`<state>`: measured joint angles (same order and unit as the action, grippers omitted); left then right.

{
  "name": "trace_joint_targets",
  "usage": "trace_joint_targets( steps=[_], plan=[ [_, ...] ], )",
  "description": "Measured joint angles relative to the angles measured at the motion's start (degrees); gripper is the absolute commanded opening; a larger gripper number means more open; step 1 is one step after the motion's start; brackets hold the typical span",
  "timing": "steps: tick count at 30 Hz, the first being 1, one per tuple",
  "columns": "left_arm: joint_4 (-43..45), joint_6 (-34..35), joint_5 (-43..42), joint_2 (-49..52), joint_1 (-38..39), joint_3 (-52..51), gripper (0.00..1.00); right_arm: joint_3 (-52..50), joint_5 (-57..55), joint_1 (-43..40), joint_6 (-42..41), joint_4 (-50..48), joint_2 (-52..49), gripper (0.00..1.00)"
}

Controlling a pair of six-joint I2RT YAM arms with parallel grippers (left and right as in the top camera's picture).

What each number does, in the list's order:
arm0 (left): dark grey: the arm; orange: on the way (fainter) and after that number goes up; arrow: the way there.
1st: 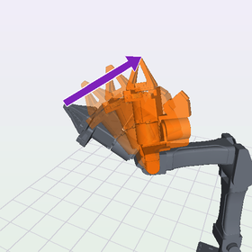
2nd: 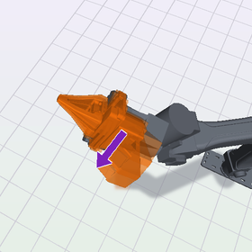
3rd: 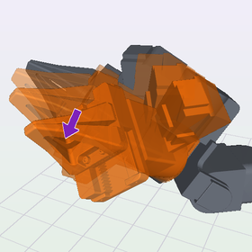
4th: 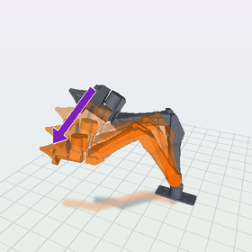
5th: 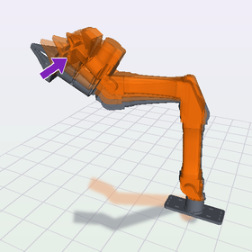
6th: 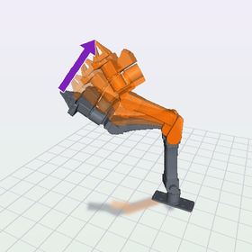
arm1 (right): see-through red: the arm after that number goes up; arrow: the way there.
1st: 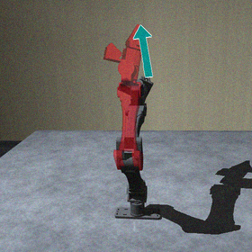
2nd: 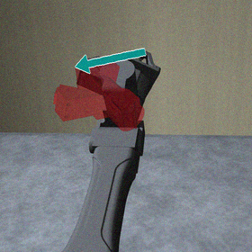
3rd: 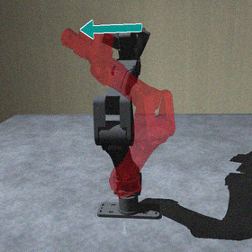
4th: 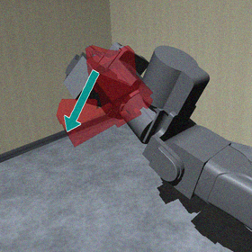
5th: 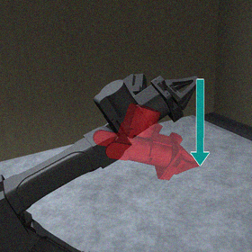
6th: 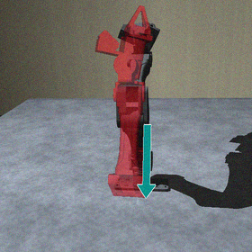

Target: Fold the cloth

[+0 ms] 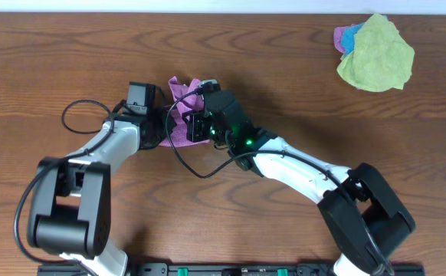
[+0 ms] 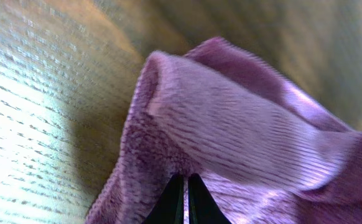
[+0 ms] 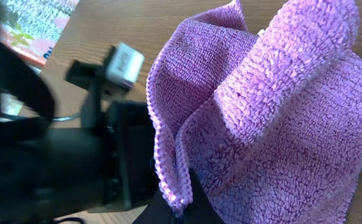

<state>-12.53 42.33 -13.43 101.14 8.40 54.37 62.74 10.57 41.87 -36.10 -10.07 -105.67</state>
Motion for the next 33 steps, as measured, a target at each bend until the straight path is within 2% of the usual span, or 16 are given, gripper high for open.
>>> trace_joint_targets(
  steps=[10,23,30,33],
  plan=[
    [-4.7,-3.21,1.46,-8.09,-1.2,0.0,0.06,0.11,-0.02,0.07,0.55,-0.94,-2.43,0.01],
    [-11.08,-7.06,8.33,-18.29,-8.5,0.0,0.07,8.55,1.4,2.69,0.57,0.48,-10.21,0.01],
    [-11.93,-7.98,9.42,-21.16,-13.25,0.0,0.08,9.01,1.68,4.48,0.57,1.64,-12.11,0.02],
    [-12.59,-8.13,9.44,-21.66,-14.29,0.0,0.09,9.01,2.23,5.01,0.39,1.97,-13.03,0.47]
  ],
)
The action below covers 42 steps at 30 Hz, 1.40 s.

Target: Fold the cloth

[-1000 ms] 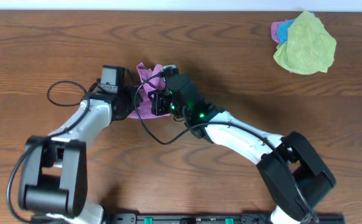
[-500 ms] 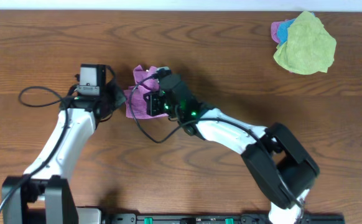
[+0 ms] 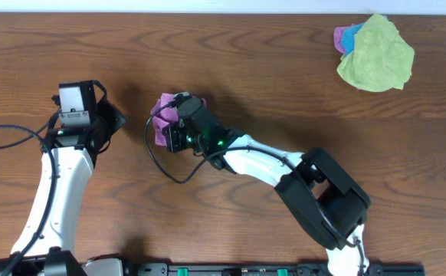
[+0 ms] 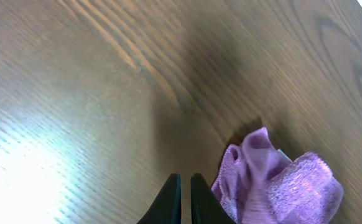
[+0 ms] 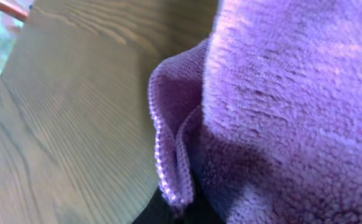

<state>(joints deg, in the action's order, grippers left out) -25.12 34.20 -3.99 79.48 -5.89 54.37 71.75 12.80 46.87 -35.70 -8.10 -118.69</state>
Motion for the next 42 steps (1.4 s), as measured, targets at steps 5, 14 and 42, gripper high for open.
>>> trace_joint_targets(
  steps=[5,14,42],
  plan=[
    [-0.22,-0.26,0.0,-0.04,-0.35,0.0,0.17,0.24,2.47,0.42,1.7,-0.2,-0.09,0.8],
    [-1.38,-1.36,-0.07,-1.6,-0.35,0.0,0.94,0.83,10.6,-0.59,2.71,2.69,1.01,0.99],
    [12.81,17.0,-28.89,-9.73,-7.15,-27.36,0.94,1.68,8.59,-19.41,27.67,47.95,34.6,0.99]
  ],
)
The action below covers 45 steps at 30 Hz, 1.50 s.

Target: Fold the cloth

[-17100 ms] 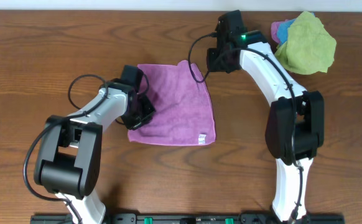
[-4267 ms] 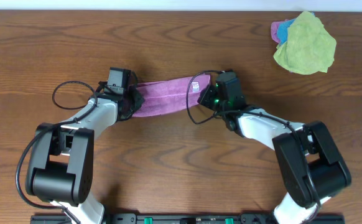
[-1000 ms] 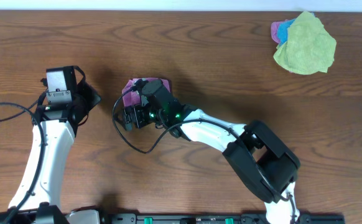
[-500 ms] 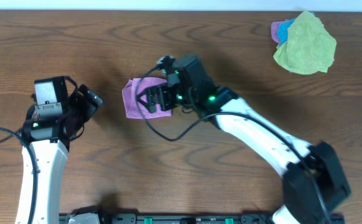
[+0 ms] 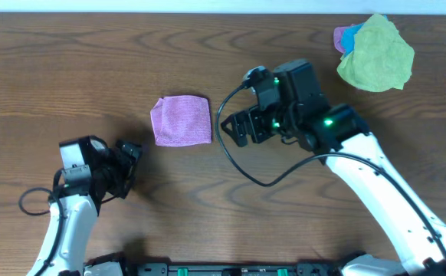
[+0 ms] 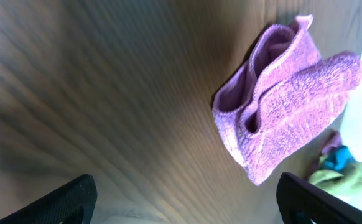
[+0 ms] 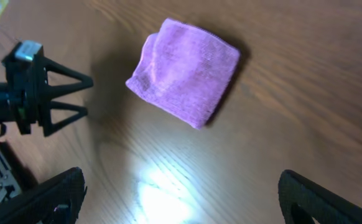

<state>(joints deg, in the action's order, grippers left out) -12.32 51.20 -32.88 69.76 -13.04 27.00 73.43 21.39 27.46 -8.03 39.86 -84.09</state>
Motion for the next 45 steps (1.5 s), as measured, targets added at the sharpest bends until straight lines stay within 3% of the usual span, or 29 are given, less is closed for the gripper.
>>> trace_joint_targets(
  steps=[9,25,26,30,32,38,45],
  plan=[
    [18.14,6.82,-2.1,10.36,4.46,-2.05,0.93,0.0,0.13,-0.31,1.11,0.09,0.24,0.99],
    [39.65,13.33,-4.83,23.52,9.88,-0.11,0.92,0.0,0.76,-0.31,1.11,-0.2,0.24,0.99],
    [40.76,13.57,-4.85,24.24,10.38,0.09,0.88,0.0,0.76,-0.31,1.11,-0.22,0.24,0.99],
    [42.66,14.69,-3.76,27.02,11.91,0.52,0.55,0.0,0.76,-0.31,1.11,-0.22,0.24,0.99],
    [43.12,14.99,-3.28,27.96,12.31,0.48,0.48,0.0,0.83,-0.31,1.11,-0.22,0.24,0.99],
    [48.35,13.79,-1.18,31.5,12.68,-0.04,0.06,0.0,2.64,-0.31,1.11,-0.22,0.24,0.99],
    [53.62,11.17,-2.38,34.49,11.21,0.15,0.06,0.0,1.66,-0.31,1.11,1.2,0.24,0.99]
  ],
)
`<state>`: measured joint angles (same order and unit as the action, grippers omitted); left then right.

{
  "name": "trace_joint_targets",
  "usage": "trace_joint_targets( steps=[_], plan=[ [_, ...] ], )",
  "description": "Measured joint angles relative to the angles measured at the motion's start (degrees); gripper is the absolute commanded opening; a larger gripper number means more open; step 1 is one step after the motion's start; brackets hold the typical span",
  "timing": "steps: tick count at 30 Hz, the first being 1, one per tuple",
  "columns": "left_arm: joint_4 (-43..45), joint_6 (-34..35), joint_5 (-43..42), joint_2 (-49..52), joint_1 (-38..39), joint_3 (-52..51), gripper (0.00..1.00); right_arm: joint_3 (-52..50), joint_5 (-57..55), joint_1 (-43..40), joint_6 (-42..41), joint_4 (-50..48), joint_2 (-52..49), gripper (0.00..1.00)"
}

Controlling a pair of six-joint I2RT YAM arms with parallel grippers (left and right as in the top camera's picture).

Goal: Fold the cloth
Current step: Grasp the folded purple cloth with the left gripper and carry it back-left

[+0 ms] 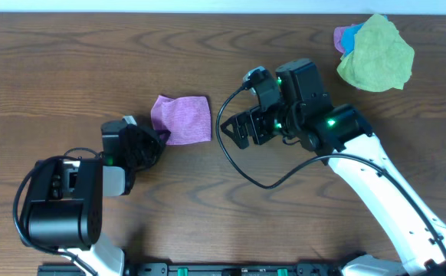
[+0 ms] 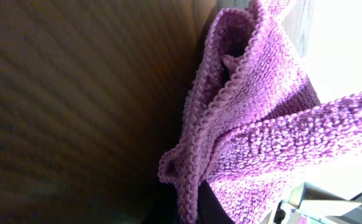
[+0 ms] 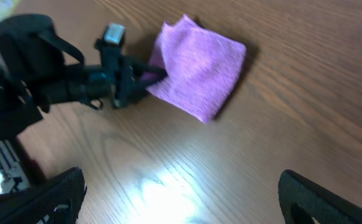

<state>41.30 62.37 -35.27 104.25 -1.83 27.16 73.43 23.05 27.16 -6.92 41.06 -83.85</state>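
The purple cloth [image 1: 182, 119] lies folded into a small square on the brown table [image 1: 70, 61]. My left gripper [image 1: 160, 139] is at its near left corner, shut on the cloth's layered edge [image 2: 193, 180]. The left wrist view shows the folds [image 2: 255, 99] rising from between the dark fingers. My right gripper [image 1: 237, 130] hovers to the right of the cloth, wide open and holding nothing. In the right wrist view the cloth [image 3: 201, 66] and the left arm [image 3: 69, 84] appear ahead of the right gripper [image 3: 181, 194].
A pile of loose cloths [image 1: 375, 52], green over blue and purple, sits at the far right corner. A black cable [image 1: 242, 169] loops over the table below the right arm. The left arm's base [image 1: 58, 207] stands at the near left.
My left gripper was open at the near left, well away from the cloth. Now it is shut on the cloth's near left corner. The right arm has hardly moved and stays open.
First both grippers were shut on the bunched cloth, close together. Then the left was clear of it at the far left while the right still held it. Later the cloth lay folded flat with both grippers open and apart. Now the left grips its corner.
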Motion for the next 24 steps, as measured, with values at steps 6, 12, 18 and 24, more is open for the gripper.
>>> trace_joint_targets(
  steps=[6,12,18,24],
  plan=[
    [-11.67,-1.2,-6.21,1.09,-5.57,13.99,0.06,-0.11,-3.34,0.02,-0.02,1.11,0.0,0.99],
    [-35.85,-6.99,-7.39,1.09,-9.11,36.15,0.06,-1.51,-4.22,0.0,-0.04,1.18,0.0,0.99],
    [-45.44,-13.38,-2.99,1.46,-10.93,50.93,0.06,-1.84,-4.52,0.0,-0.26,1.31,0.0,0.99],
    [-45.29,-14.6,-1.4,8.98,-12.0,59.21,0.06,-1.84,-4.59,0.02,-0.33,1.31,0.0,0.99]
  ],
)
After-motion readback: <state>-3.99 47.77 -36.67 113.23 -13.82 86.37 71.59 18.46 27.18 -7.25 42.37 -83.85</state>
